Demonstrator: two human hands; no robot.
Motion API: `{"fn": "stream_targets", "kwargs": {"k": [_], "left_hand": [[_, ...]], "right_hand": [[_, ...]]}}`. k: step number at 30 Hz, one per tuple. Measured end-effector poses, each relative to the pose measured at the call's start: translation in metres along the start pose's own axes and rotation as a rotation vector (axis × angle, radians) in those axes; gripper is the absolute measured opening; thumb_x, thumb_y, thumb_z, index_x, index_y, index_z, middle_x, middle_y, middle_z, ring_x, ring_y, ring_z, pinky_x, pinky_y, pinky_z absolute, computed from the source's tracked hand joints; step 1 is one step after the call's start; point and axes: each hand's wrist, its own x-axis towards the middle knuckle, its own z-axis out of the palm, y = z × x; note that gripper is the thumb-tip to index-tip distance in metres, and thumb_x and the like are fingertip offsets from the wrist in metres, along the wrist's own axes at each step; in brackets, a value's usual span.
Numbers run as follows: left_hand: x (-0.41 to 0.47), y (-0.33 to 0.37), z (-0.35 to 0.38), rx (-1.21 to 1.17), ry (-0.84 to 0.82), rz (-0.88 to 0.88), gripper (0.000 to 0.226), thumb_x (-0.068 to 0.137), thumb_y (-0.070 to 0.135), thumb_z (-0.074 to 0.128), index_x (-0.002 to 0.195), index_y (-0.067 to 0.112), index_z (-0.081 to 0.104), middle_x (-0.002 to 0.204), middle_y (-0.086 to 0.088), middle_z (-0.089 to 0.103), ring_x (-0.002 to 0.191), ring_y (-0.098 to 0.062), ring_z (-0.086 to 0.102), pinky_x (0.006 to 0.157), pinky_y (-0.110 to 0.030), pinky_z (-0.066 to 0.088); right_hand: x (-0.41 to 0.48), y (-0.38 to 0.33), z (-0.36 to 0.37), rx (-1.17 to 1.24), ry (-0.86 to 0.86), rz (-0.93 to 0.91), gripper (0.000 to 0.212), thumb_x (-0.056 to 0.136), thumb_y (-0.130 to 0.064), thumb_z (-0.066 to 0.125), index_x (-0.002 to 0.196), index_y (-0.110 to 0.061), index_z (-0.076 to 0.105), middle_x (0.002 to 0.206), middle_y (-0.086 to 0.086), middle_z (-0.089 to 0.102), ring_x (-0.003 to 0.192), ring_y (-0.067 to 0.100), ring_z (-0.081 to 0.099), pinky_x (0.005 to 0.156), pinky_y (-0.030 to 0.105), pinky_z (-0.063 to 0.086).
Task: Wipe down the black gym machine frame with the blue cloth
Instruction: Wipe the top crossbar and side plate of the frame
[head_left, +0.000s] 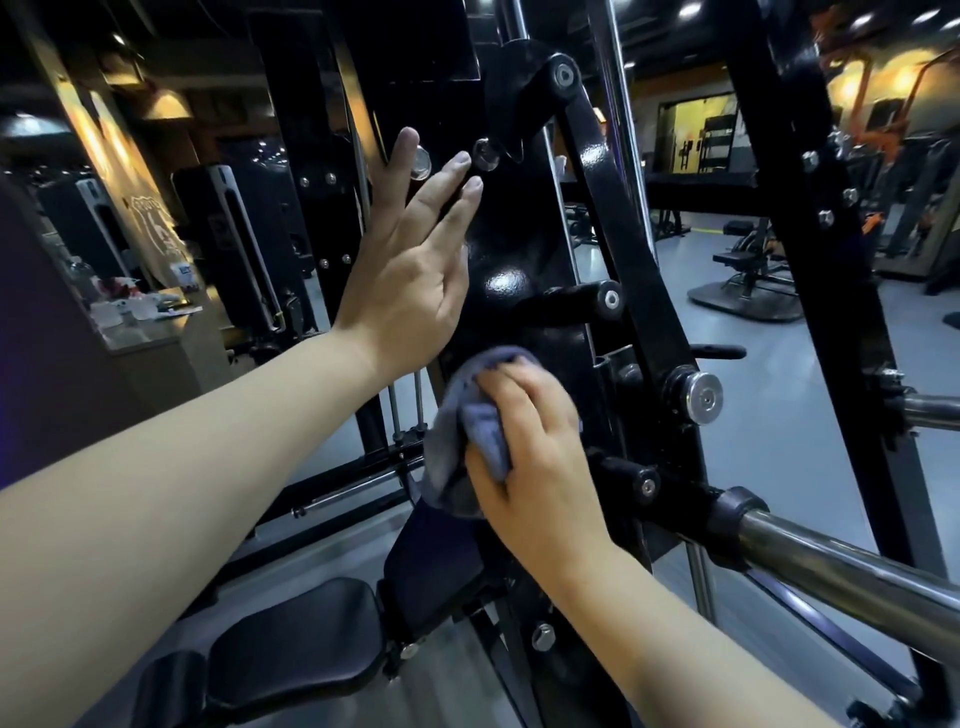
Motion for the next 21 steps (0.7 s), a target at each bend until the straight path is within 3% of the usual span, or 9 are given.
{"fn": "stream_targets", "kwargs": {"k": [5,10,13,18,21], "left_hand": [[-0.006,0.005,0.002,-0.031,0.018,-0.009,0.044,0.104,0.0,0.043,0.148,-0.003,0.043,0.158,-0.017,0.033,0.15,-0.04,0.006,0.126,-0.035,0.004],[-0.014,0.009,0.003,-0.002,0.014,0.003,0.046,0.105,0.004,0.042,0.151,-0.002,0.039,0.162,-0.014,0.028,0.152,-0.041,0.01,0.126,-0.035,-0.001],[-0.024,0.016,0.006,0.023,-0.023,-0.031,0.049,0.105,0.008,0.04,0.153,0.001,0.035,0.163,-0.012,0.029,0.154,-0.039,0.011,0.126,-0.037,-0.004],[-0.041,0.026,0.011,0.044,-0.058,-0.045,0.051,0.105,0.008,0.041,0.154,0.001,0.034,0.164,-0.012,0.027,0.154,-0.036,0.009,0.126,-0.047,-0.002],[-0.043,0.028,0.011,0.06,-0.067,-0.056,0.051,0.105,0.01,0.039,0.155,0.001,0.032,0.164,-0.012,0.027,0.154,-0.035,0.008,0.127,-0.048,-0.001]], "right_hand": [[-0.053,0.019,-0.006,-0.049,-0.103,-0.03,0.046,0.097,-0.025,0.059,0.14,-0.01,0.052,0.148,0.005,0.045,0.144,0.024,0.038,0.117,0.04,0.038],[-0.023,0.007,0.0,0.025,0.0,0.074,0.051,0.094,-0.025,0.056,0.143,-0.014,0.044,0.147,0.003,0.043,0.139,0.024,0.04,0.117,0.037,0.037],[-0.013,-0.008,0.009,0.078,0.05,0.155,0.052,0.096,-0.027,0.054,0.144,-0.011,0.045,0.15,0.004,0.04,0.144,0.024,0.036,0.12,0.042,0.033],[-0.066,0.009,0.012,-0.007,-0.033,0.061,0.056,0.095,-0.027,0.056,0.147,-0.013,0.039,0.154,0.008,0.038,0.149,0.024,0.03,0.123,0.032,0.025],[-0.101,0.024,0.012,-0.004,0.008,0.021,0.052,0.096,-0.026,0.059,0.143,-0.013,0.043,0.154,0.007,0.034,0.148,0.026,0.033,0.121,0.036,0.03]]}}
